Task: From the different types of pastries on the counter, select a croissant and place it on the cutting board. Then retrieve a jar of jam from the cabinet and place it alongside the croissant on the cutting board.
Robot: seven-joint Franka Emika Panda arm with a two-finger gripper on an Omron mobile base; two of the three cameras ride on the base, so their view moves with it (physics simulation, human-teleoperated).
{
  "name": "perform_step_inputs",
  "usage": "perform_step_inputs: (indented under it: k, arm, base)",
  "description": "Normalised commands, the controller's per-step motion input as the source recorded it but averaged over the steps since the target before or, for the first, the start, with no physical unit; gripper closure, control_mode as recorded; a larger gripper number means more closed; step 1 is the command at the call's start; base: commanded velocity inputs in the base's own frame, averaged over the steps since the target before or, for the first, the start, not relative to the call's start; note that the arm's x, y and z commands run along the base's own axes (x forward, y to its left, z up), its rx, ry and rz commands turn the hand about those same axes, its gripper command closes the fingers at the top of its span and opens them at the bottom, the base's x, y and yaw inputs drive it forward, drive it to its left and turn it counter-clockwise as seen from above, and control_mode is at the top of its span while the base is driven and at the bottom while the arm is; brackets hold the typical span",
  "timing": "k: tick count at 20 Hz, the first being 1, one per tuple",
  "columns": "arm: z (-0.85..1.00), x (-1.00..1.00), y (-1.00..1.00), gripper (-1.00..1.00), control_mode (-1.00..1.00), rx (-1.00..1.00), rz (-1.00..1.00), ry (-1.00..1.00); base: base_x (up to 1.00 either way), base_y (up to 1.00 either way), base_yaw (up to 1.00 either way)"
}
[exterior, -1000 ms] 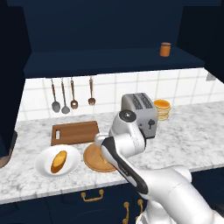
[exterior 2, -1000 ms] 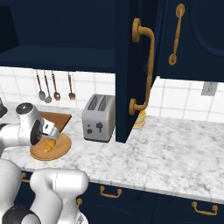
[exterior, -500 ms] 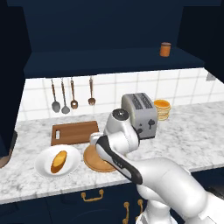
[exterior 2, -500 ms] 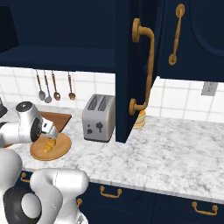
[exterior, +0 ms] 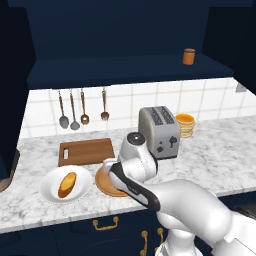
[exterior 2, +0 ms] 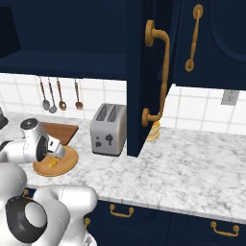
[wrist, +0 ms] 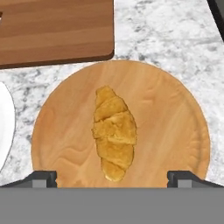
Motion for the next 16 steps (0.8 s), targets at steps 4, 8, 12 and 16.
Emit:
perform_step_inputs:
  k: [4,8,12,16]
  arm:
    - [-0.22,0.09,0.0,-1.0,-1.0,0.0,0.0,0.0]
    - [-0.39,0.21,0.0,-1.0,-1.0,0.0,0.01,0.0]
    - [-0.25,0.31,0.0,-1.0,-1.0,0.0,0.0,0.0]
    - [-0.33,0.26,0.0,-1.0,-1.0,0.0,0.0,0.0]
  base:
    - [0.0,0.0,0.0]
    - [0.0,0.0,0.0]
    - [0.0,0.0,0.0]
    - [0.0,0.0,0.0]
